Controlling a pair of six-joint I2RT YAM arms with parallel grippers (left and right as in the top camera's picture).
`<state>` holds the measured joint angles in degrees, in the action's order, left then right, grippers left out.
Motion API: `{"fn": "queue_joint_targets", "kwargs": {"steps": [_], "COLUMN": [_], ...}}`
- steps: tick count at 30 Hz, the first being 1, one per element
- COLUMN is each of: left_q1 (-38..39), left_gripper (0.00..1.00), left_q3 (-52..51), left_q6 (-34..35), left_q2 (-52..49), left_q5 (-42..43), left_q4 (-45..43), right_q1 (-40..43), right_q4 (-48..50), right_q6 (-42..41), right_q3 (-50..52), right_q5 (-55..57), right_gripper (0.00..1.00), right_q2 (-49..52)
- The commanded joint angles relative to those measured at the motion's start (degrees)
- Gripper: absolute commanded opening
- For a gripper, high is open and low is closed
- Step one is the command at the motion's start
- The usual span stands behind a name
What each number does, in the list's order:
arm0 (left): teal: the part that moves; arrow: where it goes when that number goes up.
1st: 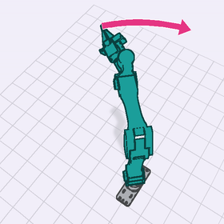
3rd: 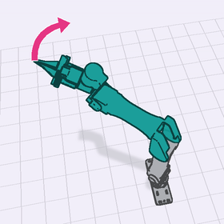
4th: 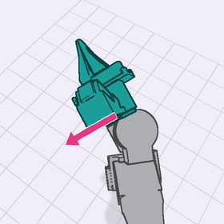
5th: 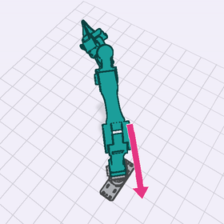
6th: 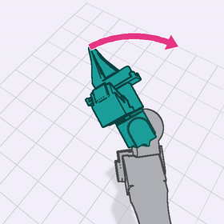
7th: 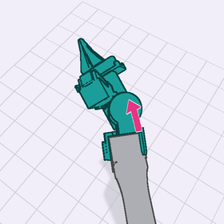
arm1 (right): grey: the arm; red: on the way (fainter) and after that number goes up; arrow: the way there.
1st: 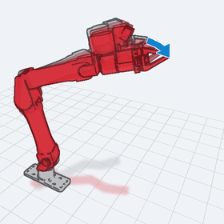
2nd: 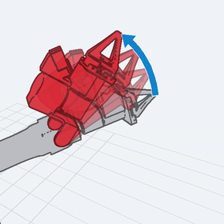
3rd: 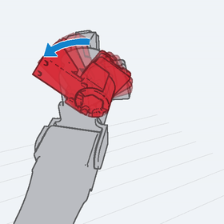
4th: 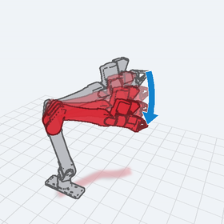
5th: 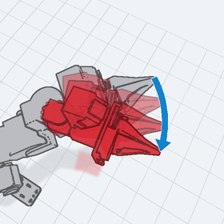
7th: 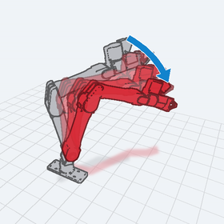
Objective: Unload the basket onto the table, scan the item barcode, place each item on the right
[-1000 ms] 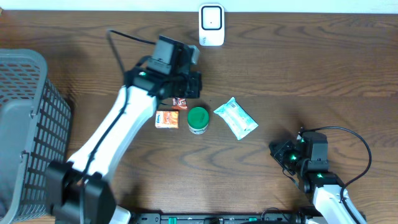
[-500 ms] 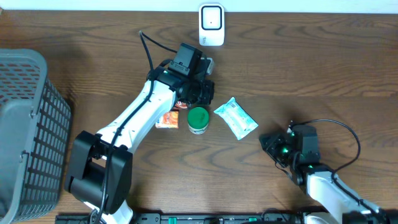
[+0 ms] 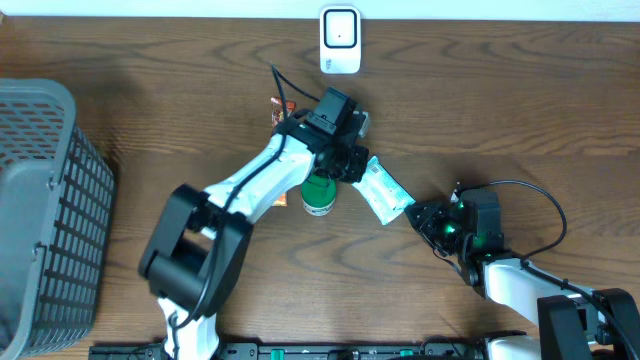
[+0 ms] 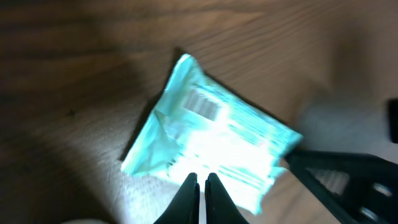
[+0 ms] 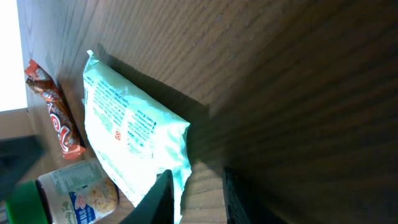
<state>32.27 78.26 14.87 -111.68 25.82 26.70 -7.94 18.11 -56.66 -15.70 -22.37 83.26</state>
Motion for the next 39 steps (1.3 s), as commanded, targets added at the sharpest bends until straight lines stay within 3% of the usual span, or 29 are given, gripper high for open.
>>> {"fn": "queue_joint_targets", "kwargs": {"steps": [1,5,7,16,28,31,36,39], "left_q1": [-0.2,-0.2,-0.2,-0.3,-6.9,-8.7,-7.3,-4.9], "left_gripper": [0.07,0.07,0.07,0.07,0.07,0.07,0.07,0.07], "left_q3": [0.5,0.5,0.5,0.6,1.3,1.3,1.3,1.3], "left_q6": [2.4,2.8,3.1,4.3,2.8,3.1,1.7,1.7], "left_q2": [-4.3,-5.3,-5.3,-4.9,5.3,7.3,8.3,8.1], "left_q5": [0.7,0.7,0.7,-1.2,-22.1,-21.3,-7.4,-7.6], "left_q4": [-1.6,-3.1,-4.0,-3.8,16.8,17.4,12.5,9.5], "right_q1": [-0.4,-0.4,-0.4,-0.4,-0.4,-0.4,-0.4,-0.4], "right_q4": [-3.5,-3.5,-3.6,-3.8,-4.6,-4.7,-4.6,-4.6], "right_q6": [-0.6,-0.8,-1.0,-1.1,-0.7,-0.7,-0.7,-0.7], "right_q3": [3.3,3.3,3.3,3.3,3.3,3.3,3.3,3.3], "right_q5": [4.9,4.9,4.9,5.0,6.5,6.4,6.8,6.9], "right_gripper": [0.29,0.67,0.74,0.78,0.81,0.82,0.83,0.84], "right_q2": [3.9,3.9,3.9,3.9,3.9,3.9,3.9,3.9]}}
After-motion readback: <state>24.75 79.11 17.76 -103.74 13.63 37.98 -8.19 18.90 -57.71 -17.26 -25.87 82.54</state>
